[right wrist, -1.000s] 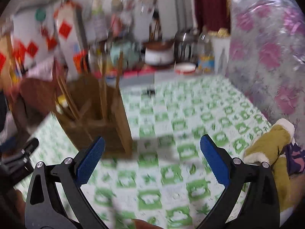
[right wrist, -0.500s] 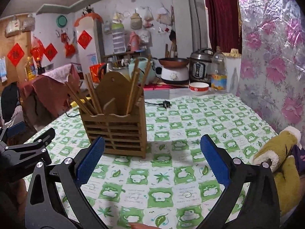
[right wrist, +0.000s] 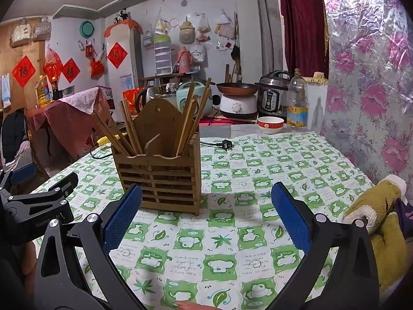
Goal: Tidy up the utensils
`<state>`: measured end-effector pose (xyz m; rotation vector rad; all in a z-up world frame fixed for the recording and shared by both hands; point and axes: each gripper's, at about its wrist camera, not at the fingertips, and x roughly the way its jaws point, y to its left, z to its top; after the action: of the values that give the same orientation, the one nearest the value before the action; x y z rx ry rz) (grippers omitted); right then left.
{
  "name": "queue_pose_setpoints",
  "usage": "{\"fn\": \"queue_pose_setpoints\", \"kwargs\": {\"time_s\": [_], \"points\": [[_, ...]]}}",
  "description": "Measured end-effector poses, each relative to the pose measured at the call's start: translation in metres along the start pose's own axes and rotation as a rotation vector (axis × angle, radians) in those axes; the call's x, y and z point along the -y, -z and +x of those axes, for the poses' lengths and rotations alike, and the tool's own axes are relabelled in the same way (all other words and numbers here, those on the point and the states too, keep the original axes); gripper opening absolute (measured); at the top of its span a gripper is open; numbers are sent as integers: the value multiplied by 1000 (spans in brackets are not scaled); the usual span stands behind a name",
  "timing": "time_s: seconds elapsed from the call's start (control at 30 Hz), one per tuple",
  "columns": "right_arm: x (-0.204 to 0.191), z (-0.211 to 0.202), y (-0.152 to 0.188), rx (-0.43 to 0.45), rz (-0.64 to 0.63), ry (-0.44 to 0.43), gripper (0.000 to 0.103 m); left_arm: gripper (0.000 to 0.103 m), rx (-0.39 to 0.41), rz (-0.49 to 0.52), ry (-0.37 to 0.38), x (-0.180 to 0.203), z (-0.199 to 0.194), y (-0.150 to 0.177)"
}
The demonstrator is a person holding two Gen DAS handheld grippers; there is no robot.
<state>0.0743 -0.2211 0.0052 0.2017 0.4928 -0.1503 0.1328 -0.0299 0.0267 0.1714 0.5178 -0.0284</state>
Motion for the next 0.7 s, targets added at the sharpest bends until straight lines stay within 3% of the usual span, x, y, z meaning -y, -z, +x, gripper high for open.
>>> {"fn": "queue_pose_setpoints", "kwargs": {"time_s": [0.7], "points": [[2, 3, 2, -6, 13, -4, 97, 98, -32, 21, 20, 4, 4, 3]]}}
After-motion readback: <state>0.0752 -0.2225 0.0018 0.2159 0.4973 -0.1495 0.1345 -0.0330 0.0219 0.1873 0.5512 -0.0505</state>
